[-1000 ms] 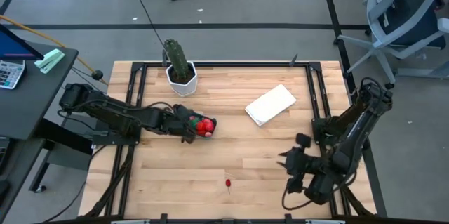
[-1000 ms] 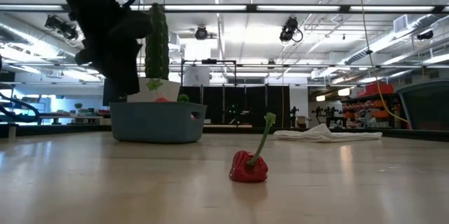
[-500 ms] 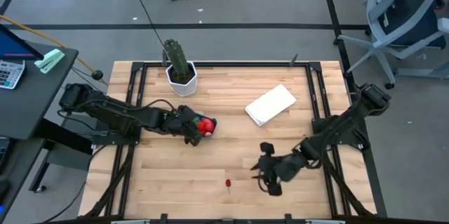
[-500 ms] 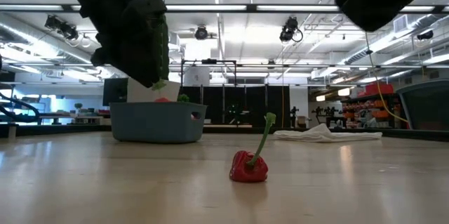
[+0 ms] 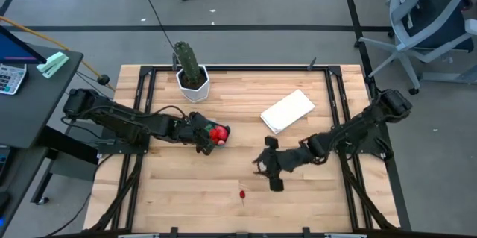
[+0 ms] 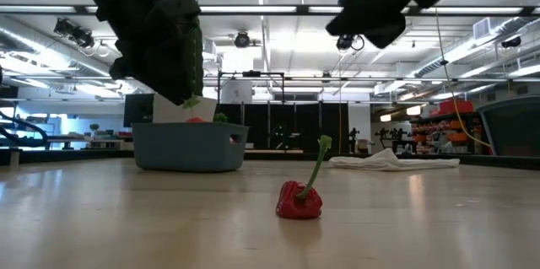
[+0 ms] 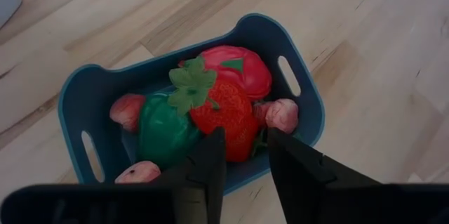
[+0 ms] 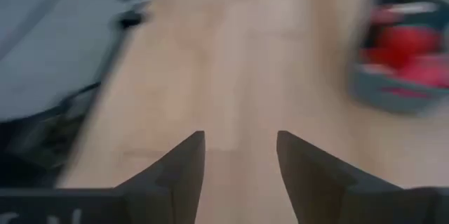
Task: Pick and placing Produce into tupperware
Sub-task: Put the red cherry into the blue bin
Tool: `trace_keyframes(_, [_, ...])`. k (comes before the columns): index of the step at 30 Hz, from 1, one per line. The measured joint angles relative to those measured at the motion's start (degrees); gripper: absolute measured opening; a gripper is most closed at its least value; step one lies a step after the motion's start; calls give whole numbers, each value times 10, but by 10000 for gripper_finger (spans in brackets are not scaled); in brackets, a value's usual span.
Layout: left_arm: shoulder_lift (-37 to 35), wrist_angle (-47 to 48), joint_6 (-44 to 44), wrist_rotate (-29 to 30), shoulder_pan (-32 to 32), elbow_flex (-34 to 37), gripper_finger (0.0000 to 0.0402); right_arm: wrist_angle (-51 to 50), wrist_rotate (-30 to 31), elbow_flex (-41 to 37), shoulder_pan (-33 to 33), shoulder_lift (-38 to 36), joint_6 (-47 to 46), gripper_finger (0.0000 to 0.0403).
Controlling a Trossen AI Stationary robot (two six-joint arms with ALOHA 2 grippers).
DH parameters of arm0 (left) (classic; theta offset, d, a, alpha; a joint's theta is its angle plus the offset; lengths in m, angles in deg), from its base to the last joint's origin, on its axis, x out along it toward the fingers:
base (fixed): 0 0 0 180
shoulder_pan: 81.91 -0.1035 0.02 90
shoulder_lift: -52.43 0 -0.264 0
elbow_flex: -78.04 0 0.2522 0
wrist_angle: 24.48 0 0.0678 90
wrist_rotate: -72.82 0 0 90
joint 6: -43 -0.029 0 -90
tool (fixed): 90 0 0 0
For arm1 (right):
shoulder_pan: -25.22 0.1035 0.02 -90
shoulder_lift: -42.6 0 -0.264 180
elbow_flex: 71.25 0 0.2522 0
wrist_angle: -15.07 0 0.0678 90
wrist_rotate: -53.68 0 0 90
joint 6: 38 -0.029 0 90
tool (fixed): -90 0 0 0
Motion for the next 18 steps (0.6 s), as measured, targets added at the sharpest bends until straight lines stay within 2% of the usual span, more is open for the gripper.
trace_keyframes(2, [0, 0, -1, 0, 0, 0, 110, 30, -60, 0, 1, 14, 12, 184])
trace_keyframes(4, [0, 0, -1, 0, 0, 0, 108, 77, -81, 0, 10, 37, 31, 181])
trace_keyframes(8, [0, 3, -1, 0, 0, 0, 108, 158, -85, 1, 26, 99, 97, 179])
trace_keyframes(12, [0, 4, -1, 0, 0, 0, 107, 162, -81, 14, 31, 156, 143, 179])
trace_keyframes(18, [0, 8, -1, 0, 0, 0, 107, 163, -80, 84, 35, 228, 226, 179])
